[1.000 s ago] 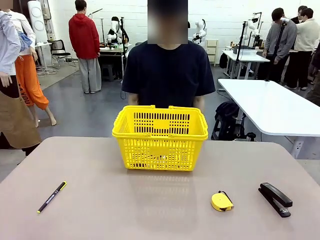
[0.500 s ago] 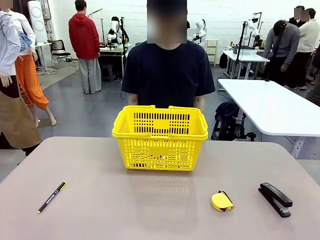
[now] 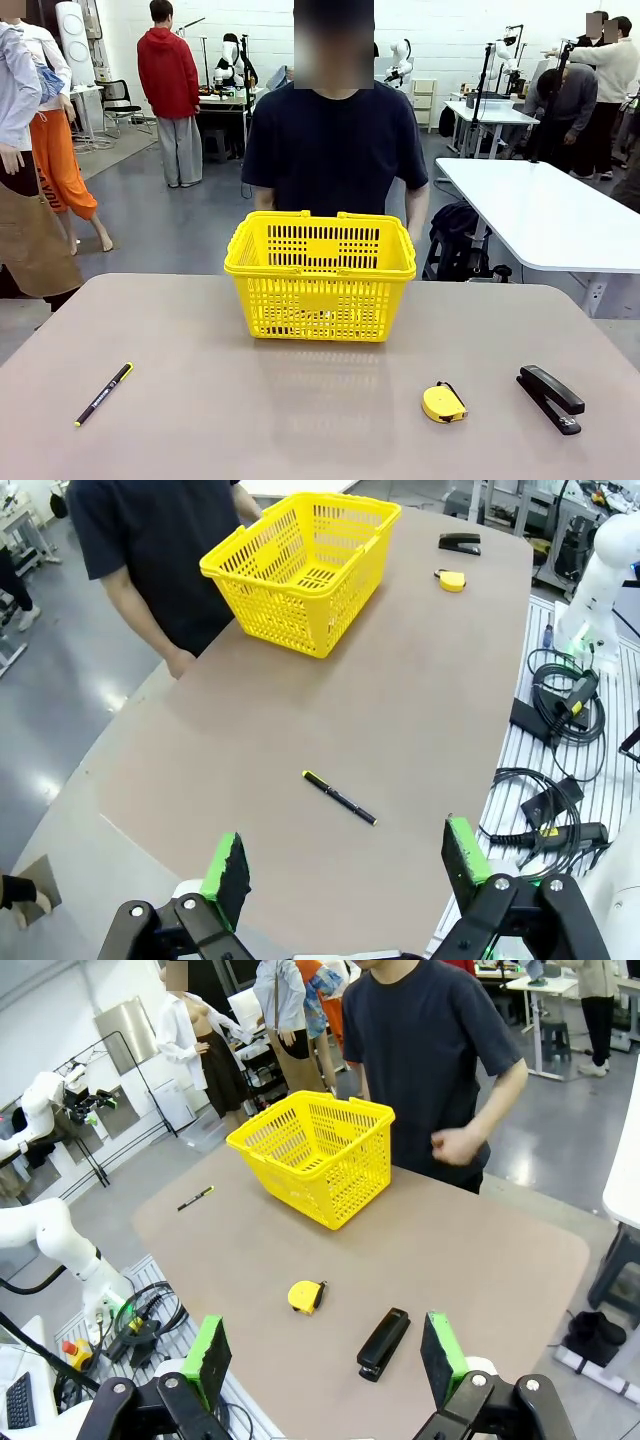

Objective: Place the items the person wants into the basket.
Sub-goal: Pick up the item the person points to and place it in the Market Basket.

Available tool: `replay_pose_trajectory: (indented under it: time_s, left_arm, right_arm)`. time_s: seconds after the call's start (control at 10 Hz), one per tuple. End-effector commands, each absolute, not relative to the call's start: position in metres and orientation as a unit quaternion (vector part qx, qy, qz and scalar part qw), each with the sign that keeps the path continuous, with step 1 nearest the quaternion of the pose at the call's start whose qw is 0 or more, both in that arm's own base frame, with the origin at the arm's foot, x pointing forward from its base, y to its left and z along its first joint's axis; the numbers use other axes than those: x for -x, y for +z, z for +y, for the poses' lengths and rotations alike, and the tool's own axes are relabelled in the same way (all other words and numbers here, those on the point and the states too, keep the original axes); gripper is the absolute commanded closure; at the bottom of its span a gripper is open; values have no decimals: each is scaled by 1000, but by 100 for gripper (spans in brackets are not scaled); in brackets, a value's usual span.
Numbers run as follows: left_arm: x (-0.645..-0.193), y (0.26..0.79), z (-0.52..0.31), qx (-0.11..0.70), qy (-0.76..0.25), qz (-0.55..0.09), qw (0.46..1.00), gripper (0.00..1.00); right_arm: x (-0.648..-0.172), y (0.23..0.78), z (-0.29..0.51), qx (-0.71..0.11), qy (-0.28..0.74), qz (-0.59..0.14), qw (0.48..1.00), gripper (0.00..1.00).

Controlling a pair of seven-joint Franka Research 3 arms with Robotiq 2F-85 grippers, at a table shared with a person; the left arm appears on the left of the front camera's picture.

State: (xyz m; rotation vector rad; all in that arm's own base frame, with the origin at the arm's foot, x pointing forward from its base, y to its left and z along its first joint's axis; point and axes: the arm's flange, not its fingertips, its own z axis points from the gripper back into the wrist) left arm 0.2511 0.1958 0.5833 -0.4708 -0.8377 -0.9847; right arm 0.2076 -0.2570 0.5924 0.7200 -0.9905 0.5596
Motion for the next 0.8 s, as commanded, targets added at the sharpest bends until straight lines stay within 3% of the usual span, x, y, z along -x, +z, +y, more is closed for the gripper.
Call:
replay_pose_trajectory:
  time_s: [0.0, 0.7]
  left_arm:
    - [-251, 582, 196, 218, -465, -390, 764, 0]
    - [-251, 582, 196, 218, -465, -390, 764, 0]
  right_arm:
    - [-209, 593, -258, -337, 263, -470, 772, 0]
    - [-209, 593, -258, -337, 263, -470, 772, 0]
